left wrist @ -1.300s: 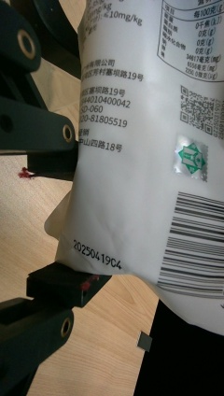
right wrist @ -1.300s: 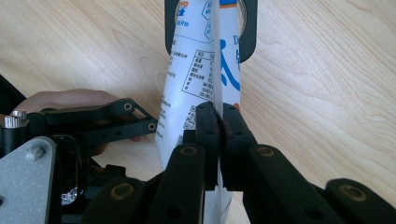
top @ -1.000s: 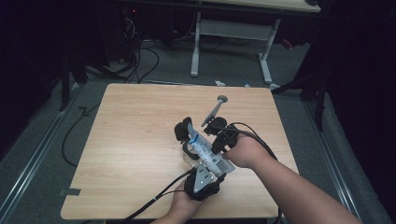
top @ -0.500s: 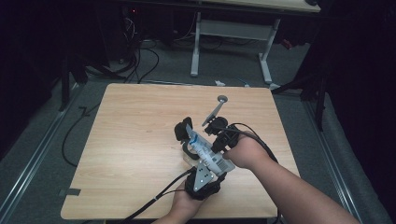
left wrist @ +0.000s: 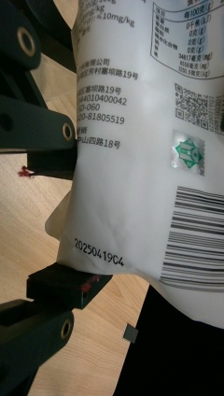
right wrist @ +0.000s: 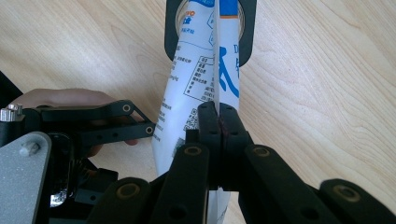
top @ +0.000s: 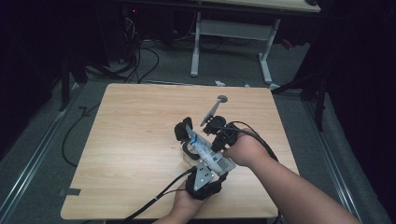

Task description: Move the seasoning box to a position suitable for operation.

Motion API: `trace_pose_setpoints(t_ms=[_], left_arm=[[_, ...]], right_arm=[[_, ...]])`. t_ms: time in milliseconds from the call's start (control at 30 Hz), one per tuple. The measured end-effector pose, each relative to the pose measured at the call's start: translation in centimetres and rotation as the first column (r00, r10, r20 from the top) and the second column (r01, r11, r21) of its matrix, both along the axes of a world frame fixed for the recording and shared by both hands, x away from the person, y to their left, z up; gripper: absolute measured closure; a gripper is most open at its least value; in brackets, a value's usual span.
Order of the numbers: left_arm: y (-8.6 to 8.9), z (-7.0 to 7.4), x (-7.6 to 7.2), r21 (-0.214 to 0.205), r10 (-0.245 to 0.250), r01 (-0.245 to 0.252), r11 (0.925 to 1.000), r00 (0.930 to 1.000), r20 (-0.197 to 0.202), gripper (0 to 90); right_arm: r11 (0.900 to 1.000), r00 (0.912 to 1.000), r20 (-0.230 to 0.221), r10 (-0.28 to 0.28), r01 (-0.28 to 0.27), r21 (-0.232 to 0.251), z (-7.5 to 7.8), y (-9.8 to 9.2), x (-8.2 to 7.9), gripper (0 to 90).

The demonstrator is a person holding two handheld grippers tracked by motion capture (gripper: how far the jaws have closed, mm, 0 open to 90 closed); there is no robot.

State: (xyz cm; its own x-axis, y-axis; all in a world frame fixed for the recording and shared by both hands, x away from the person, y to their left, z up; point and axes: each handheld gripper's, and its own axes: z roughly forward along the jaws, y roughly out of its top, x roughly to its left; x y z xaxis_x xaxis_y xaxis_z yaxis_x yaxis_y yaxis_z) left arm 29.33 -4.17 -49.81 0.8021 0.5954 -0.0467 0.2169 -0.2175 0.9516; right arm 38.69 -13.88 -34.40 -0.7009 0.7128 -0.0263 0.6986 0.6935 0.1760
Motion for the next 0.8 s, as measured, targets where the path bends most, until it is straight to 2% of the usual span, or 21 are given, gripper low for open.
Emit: trace_pose_setpoints(t_ms=[133, 467, 800], left_arm=[[0.02, 0.02, 0.02, -0.003, -0.003, 0.003, 1.0000, 1.0000, 0.001, 51.4], [-0.04, 0.06, -0.06, -0.003, -0.011, 0.011, 0.9999, 0.9999, 0.007, 50.9], [-0.13, -0.03, -0.23, -0.002, -0.017, 0.017, 0.9998, 0.9997, 0.015, 50.7]], right_arm=[[0.9997, 0.9997, 0.008, 0.023, -0.023, 0.003, 0.03, -0.03, 0.19, 90.0], [1.0000, 1.0000, 0.003, 0.009, -0.009, 0.002, 0.17, 0.02, 0.11, 90.0], [0.9996, 0.9996, -0.013, 0.026, -0.026, 0.005, 0.10, -0.09, 0.19, 90.0]])
